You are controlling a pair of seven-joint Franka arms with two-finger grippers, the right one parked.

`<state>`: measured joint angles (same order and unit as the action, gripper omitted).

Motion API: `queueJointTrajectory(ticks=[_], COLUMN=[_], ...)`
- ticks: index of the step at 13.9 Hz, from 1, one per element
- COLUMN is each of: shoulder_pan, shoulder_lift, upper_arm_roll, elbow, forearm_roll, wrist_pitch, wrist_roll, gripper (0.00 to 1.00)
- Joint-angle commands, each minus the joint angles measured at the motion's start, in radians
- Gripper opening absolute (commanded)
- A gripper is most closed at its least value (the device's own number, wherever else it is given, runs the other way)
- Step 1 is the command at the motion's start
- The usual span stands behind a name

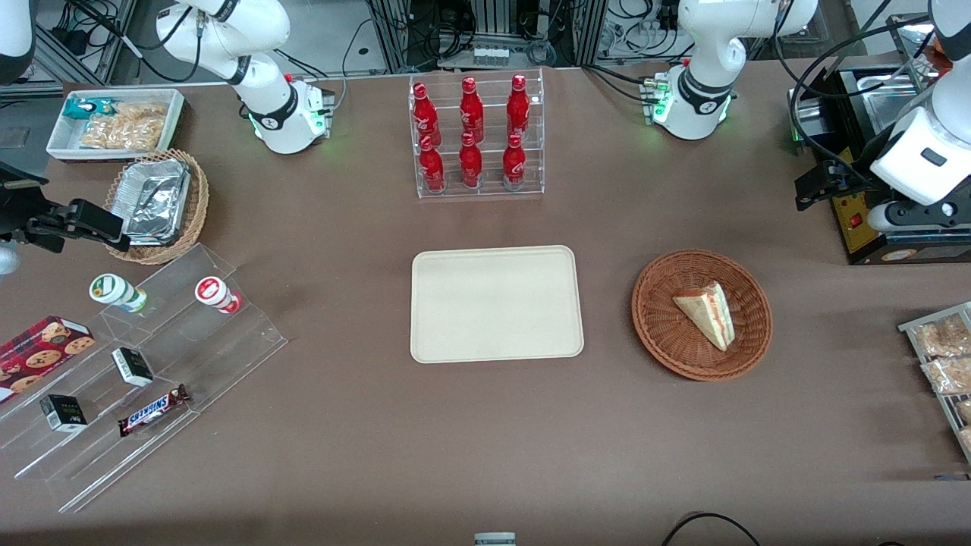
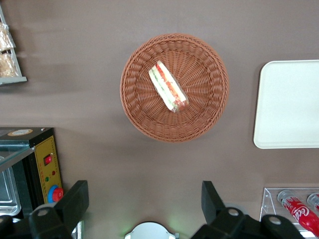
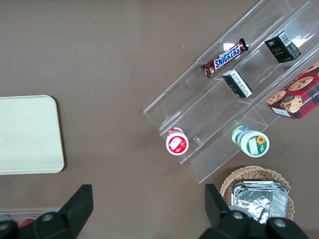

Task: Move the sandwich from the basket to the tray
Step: 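Move the left gripper over the sandwich in the woven basket and lower it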

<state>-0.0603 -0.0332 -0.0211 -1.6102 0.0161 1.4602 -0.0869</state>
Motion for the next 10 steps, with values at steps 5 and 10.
queueJointTrajectory(ticks=[5, 10], shoulder_pan=[-0.001, -0.001], shoulder_lift=[0.146, 0.148], upper_arm_roll=[-0.011, -0.011], elbow=[-0.026, -0.285], forearm_roll=[-0.007, -0.002], wrist_pitch=[0.002, 0.273], wrist_roll=[0.015, 0.018], gripper=[1.0, 1.0])
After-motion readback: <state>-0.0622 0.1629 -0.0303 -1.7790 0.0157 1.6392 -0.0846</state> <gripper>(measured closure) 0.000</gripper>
